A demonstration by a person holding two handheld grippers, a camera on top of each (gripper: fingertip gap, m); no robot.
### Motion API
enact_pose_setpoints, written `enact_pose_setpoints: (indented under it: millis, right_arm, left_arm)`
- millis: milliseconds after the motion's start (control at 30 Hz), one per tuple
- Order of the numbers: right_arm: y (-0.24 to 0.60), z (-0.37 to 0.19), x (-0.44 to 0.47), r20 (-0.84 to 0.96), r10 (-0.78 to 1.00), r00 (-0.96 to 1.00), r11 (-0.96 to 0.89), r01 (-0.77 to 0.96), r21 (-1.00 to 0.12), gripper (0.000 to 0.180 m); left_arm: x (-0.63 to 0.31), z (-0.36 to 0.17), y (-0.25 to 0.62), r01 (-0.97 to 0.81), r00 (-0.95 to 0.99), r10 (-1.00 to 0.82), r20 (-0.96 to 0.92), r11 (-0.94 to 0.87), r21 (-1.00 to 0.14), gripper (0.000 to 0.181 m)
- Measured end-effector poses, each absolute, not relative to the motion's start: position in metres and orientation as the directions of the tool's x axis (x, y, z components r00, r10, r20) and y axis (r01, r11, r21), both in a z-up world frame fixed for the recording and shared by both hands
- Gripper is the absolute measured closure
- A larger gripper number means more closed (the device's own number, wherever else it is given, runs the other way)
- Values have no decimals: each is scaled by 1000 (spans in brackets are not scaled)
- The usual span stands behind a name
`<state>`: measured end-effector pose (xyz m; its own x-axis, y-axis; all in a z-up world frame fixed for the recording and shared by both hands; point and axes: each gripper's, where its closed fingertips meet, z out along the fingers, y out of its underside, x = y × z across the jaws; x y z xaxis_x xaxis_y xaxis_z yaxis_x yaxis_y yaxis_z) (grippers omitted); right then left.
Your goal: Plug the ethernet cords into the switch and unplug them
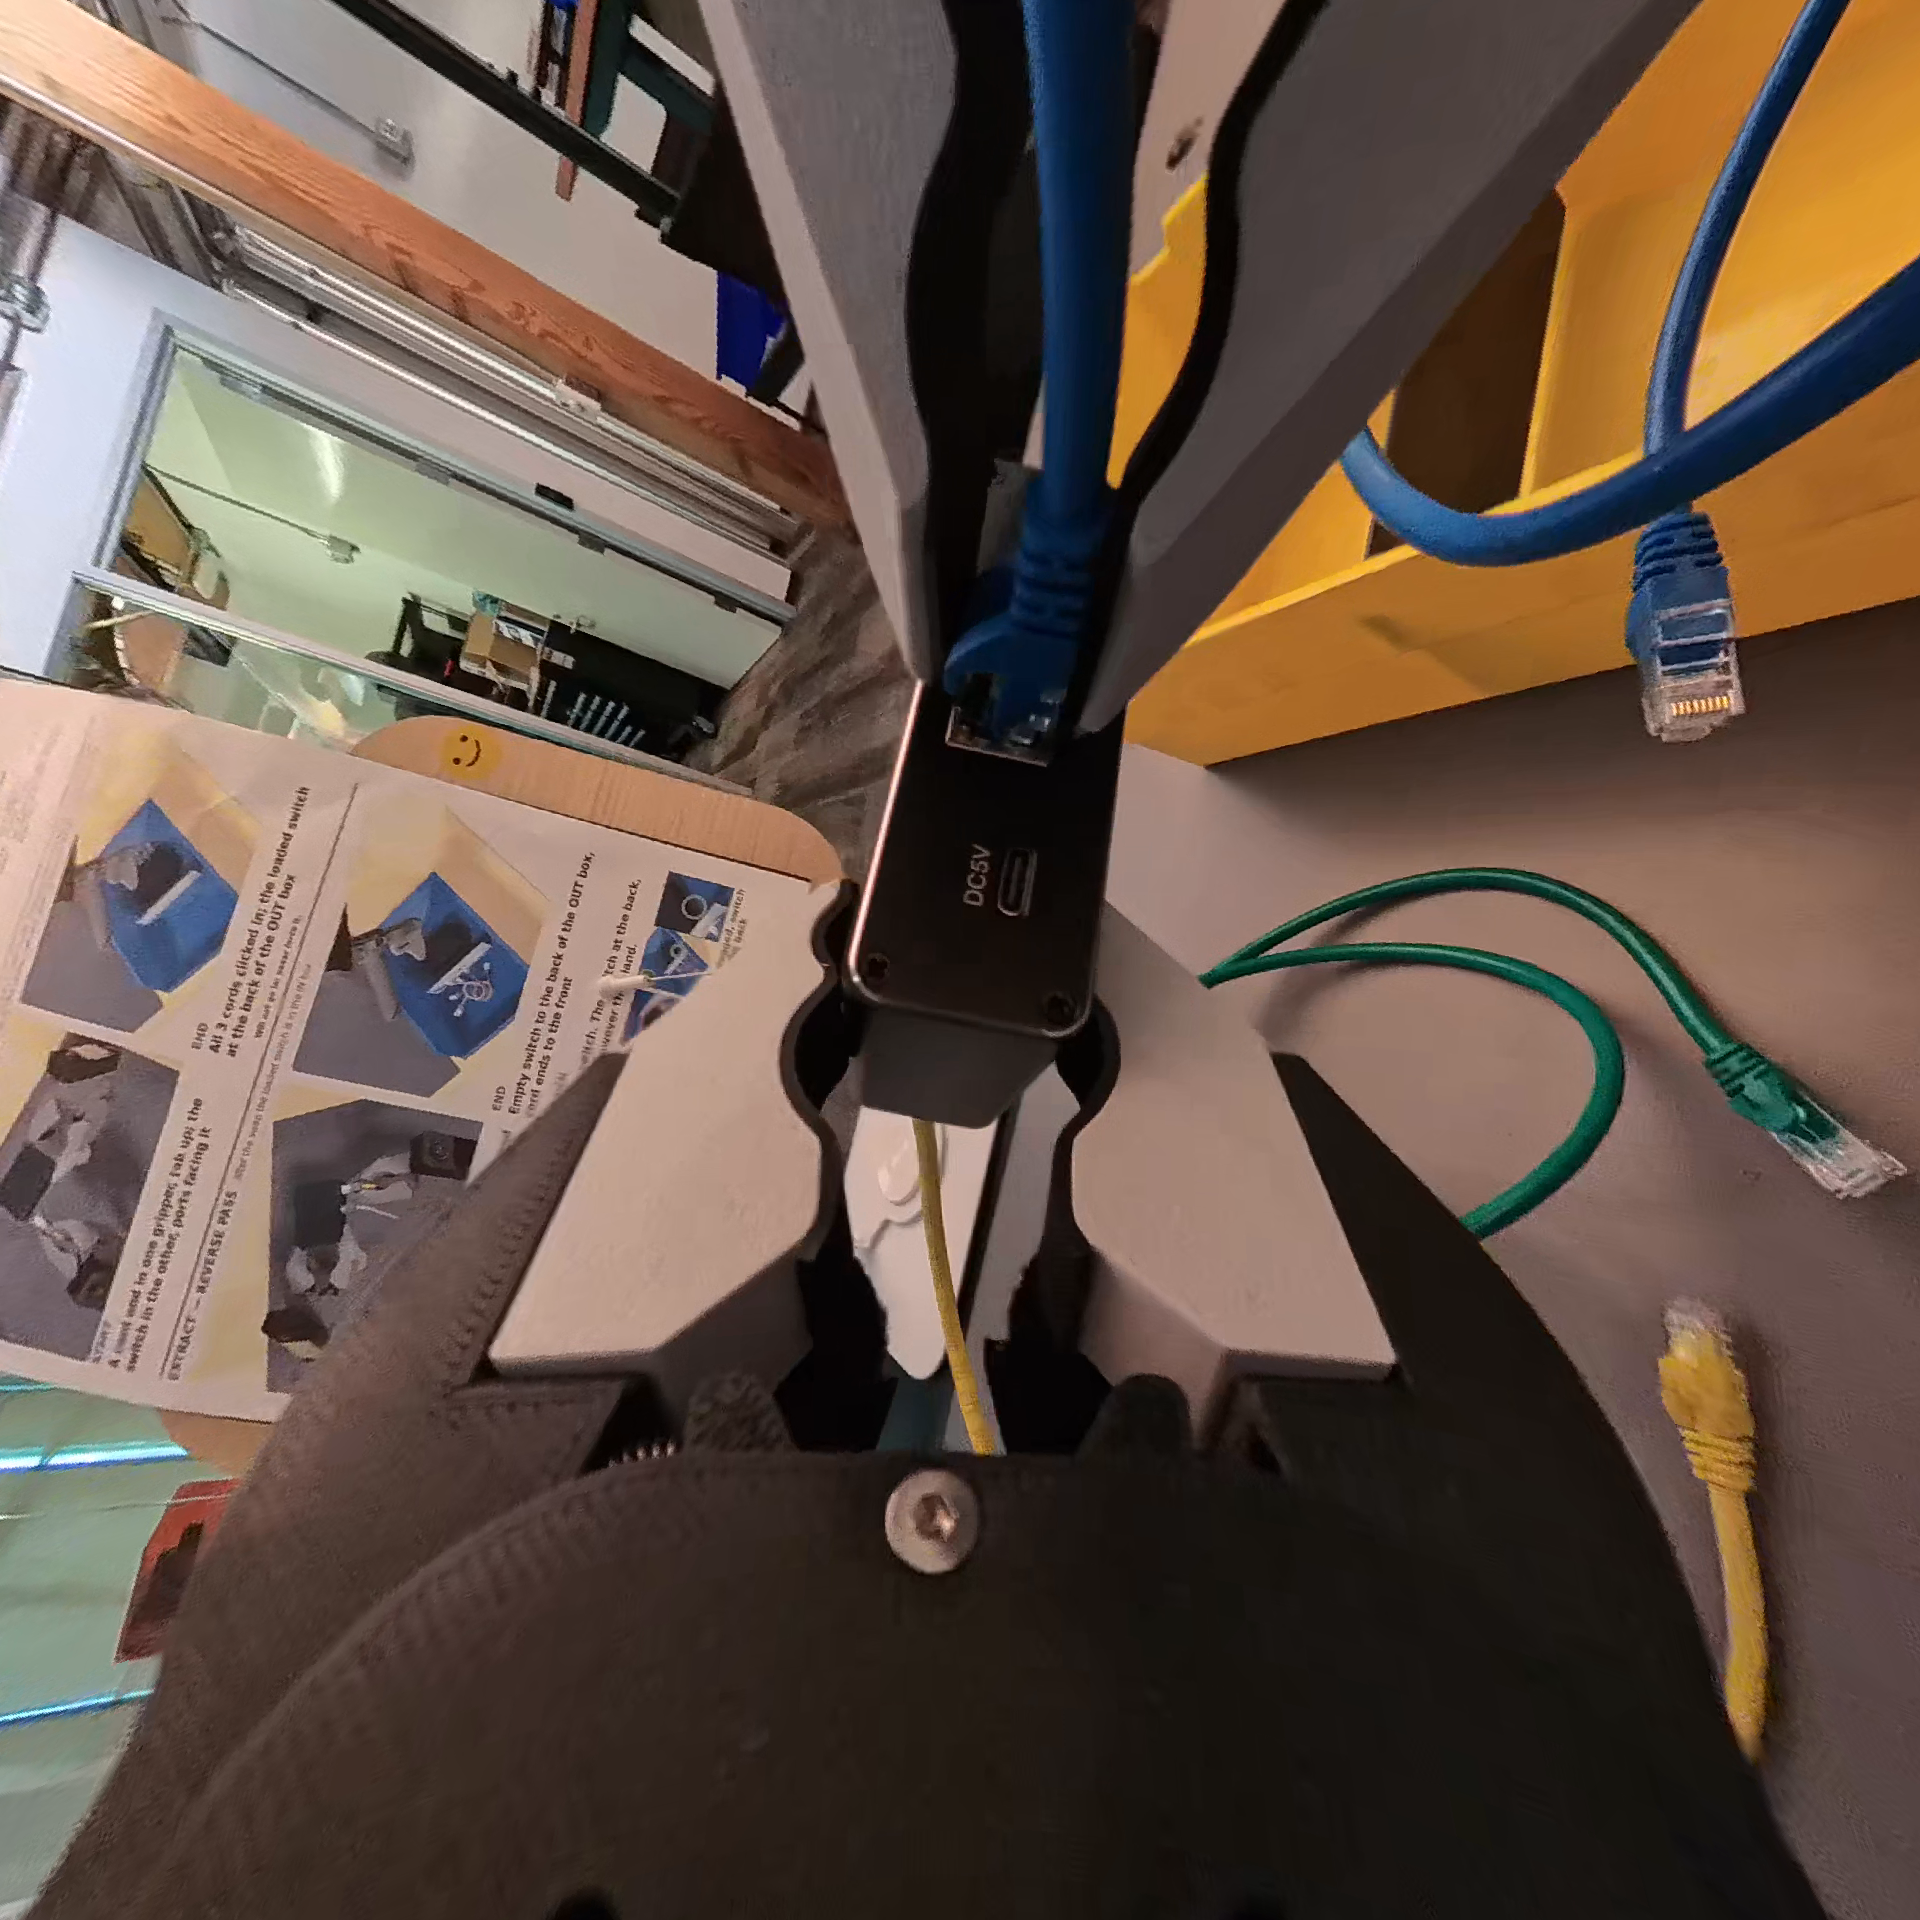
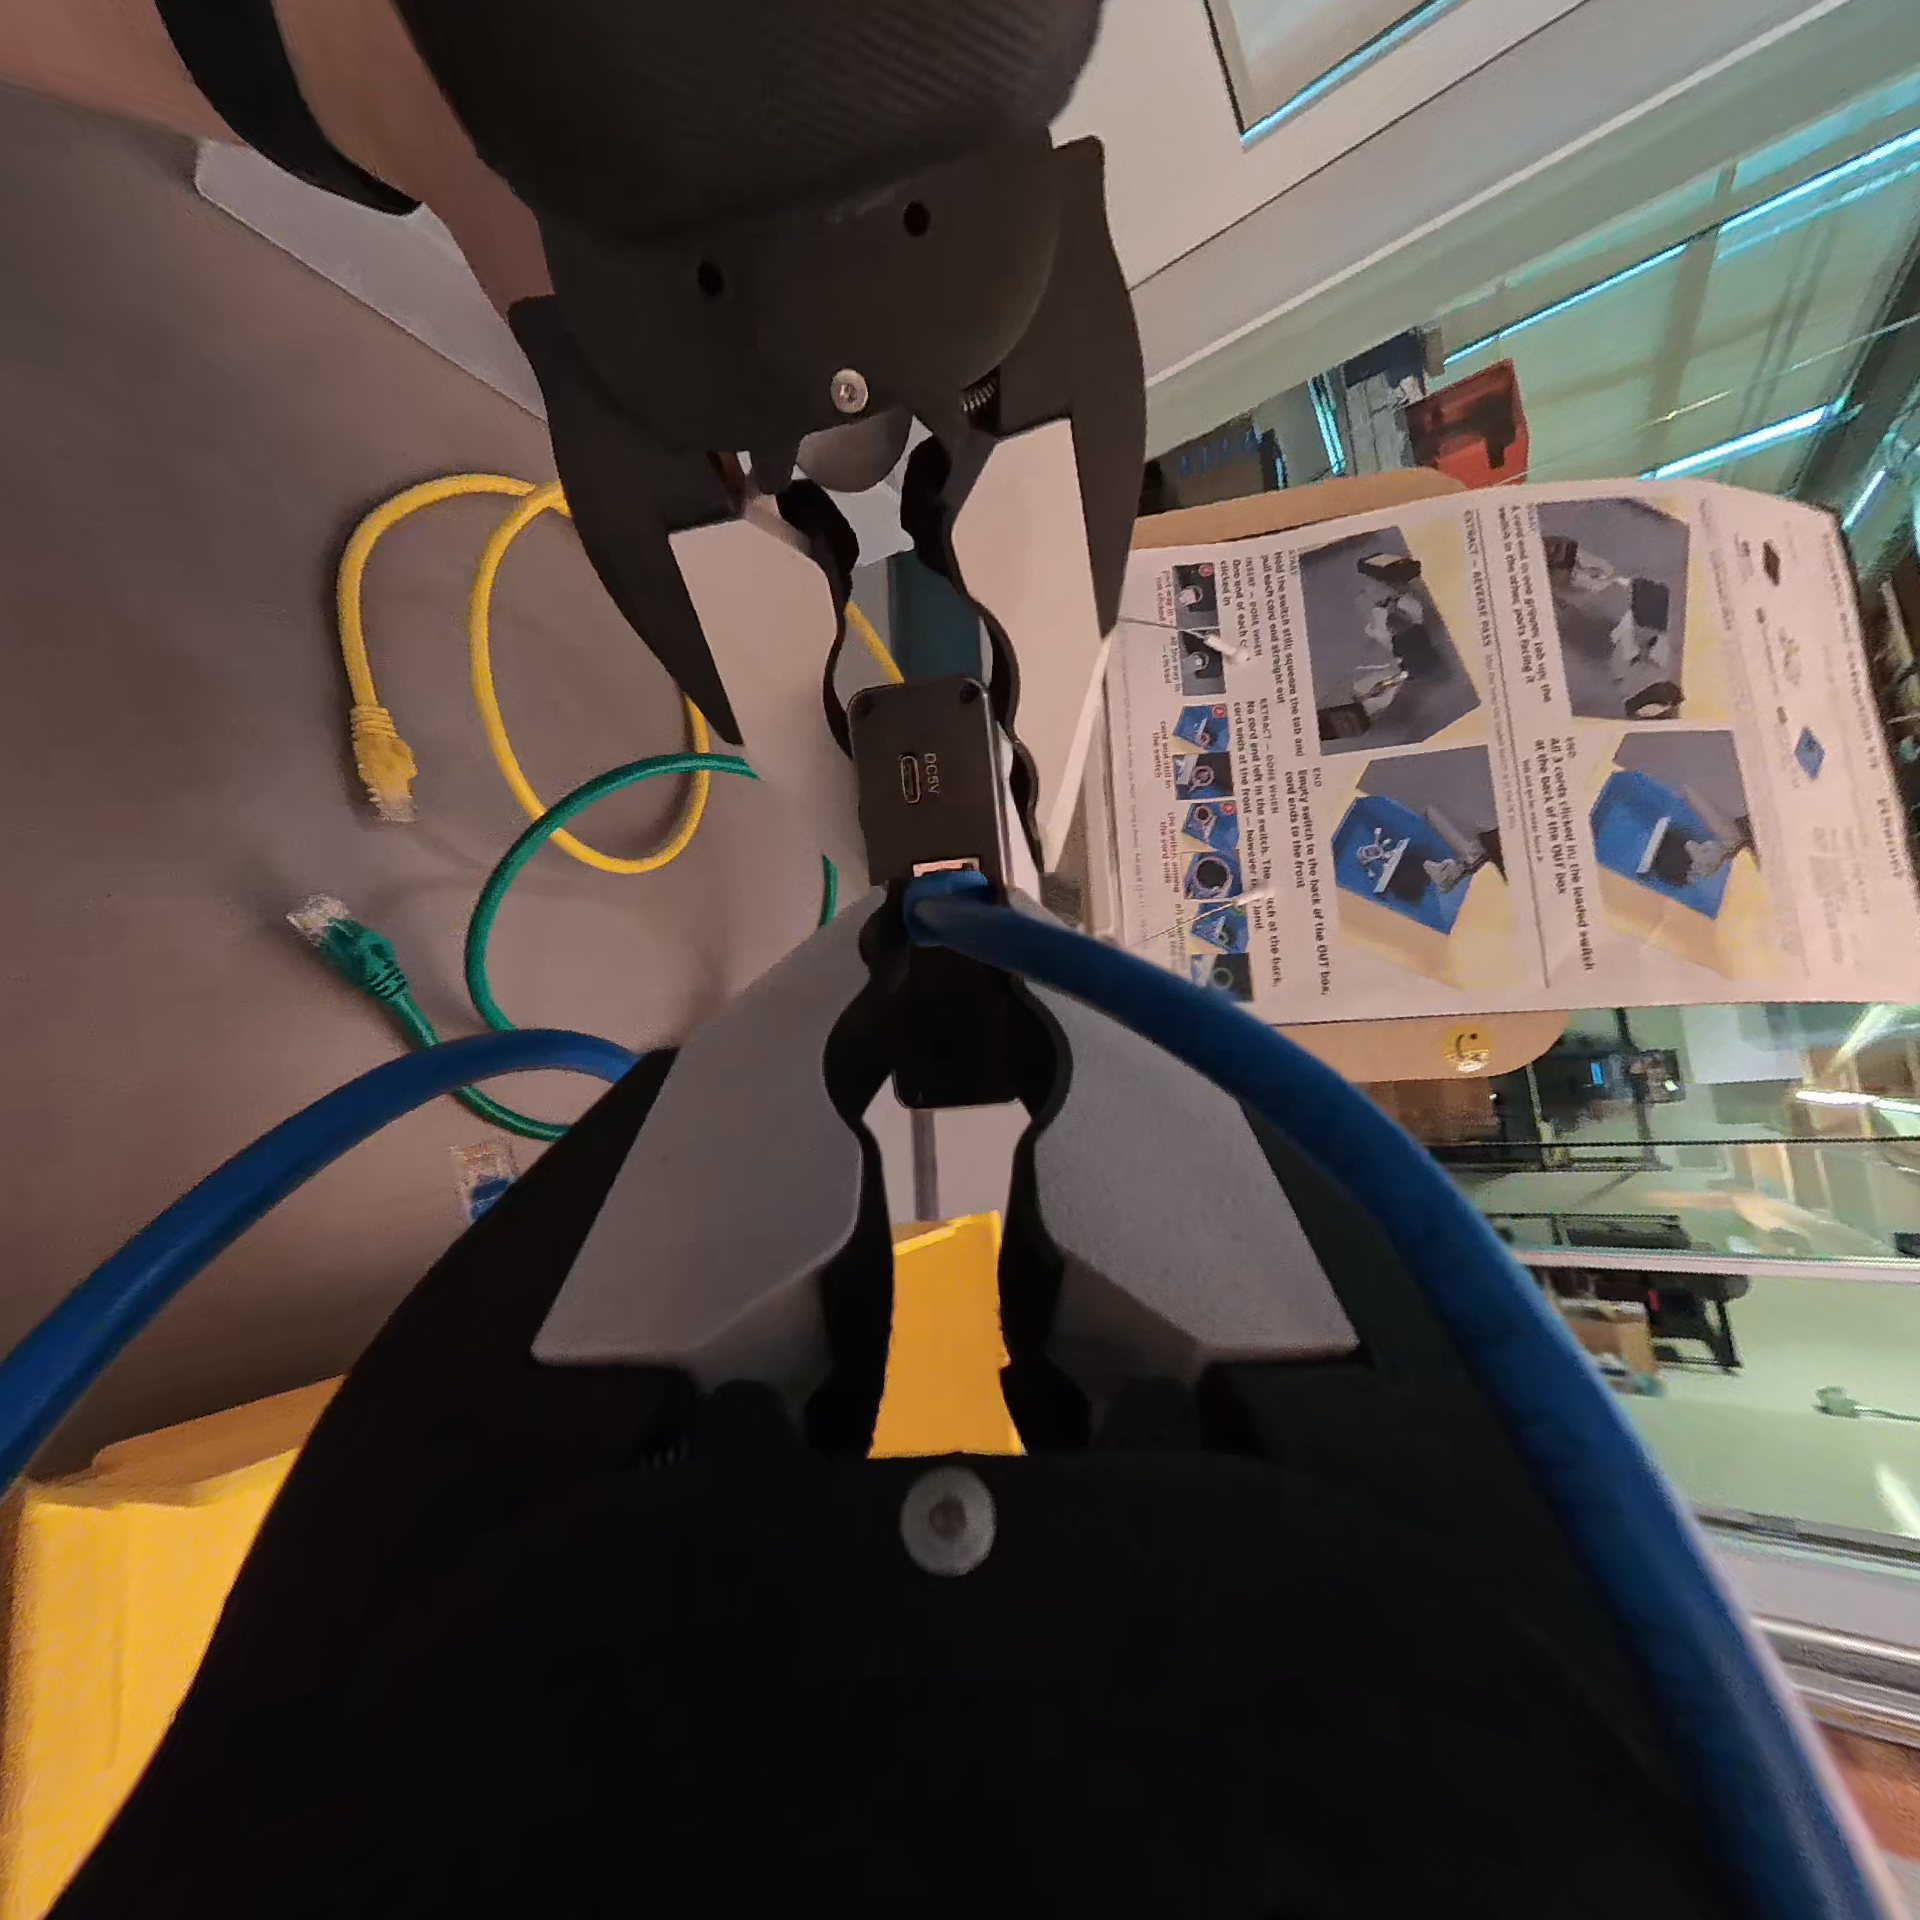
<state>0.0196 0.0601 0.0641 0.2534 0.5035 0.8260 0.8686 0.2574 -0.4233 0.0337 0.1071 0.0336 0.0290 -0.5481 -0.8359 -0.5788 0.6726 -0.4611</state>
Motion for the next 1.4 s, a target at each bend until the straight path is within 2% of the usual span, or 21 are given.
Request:
enact_pose_setpoints:
  millis: [33, 533, 800, 867, 900, 933, 1000, 1100, 1133, 1233, 1400]
  right_arm:
    - [61, 62, 21, 816, 515, 261, 242, 869, -431, 166]
    - [62, 38, 26, 671, 666, 326, 140, 829, -541, 164]
    - [62, 39, 26, 684, 659, 314, 152, 834, -530, 164]
    - [59, 43, 26, 684, 661, 309, 163, 830, -533, 164]
    - [29, 27, 9, 550, 813, 194, 193, 801, -567, 165]
    - [23, 24, -5, 487, 851, 197, 162, 783, -600, 165]
    - [56, 24, 10, 686, 693, 222, 146, 889, -434, 167]
    - [40, 50, -9, 634, 732, 251, 253, 762, -595, 167]
    - [36, 59, -11, 661, 712, 237, 314, 735, -601, 167]
    - [30, 73, -6, 757, 619, 207, 425, 722, -546, 167]
    - [30, 81, 15, 811, 548, 205, 442, 752, -489, 167]
  left_arm:
    - [34, 31, 108, -588, 21, -555, -831, 666, -459, 145]
    - [38, 15, 118, -625, -18, -551, -834, 657, -421, 141]
    - [37, 13, 117, -633, -32, -588, -808, 638, -439, 141]
    - [37, 16, 121, -647, -2, -587, -810, 618, -447, 142]
    - [32, 27, 134, -665, 100, -575, -812, 568, -484, 146]
    - [24, 43, 146, -652, 208, -575, -791, 522, -551, 148]
    - [11, 68, 143, -549, 239, -668, -704, 505, -666, 149]
    - [-5, 80, 143, -518, 255, -658, -709, 526, -674, 149]
    - [-9, 79, 148, -539, 266, -645, -716, 516, -666, 149]
    - [-17, 80, 157, -552, 301, -652, -696, 476, -685, 149]
    - [-22, 90, 154, -545, 322, -639, -699, 478, -689, 149]
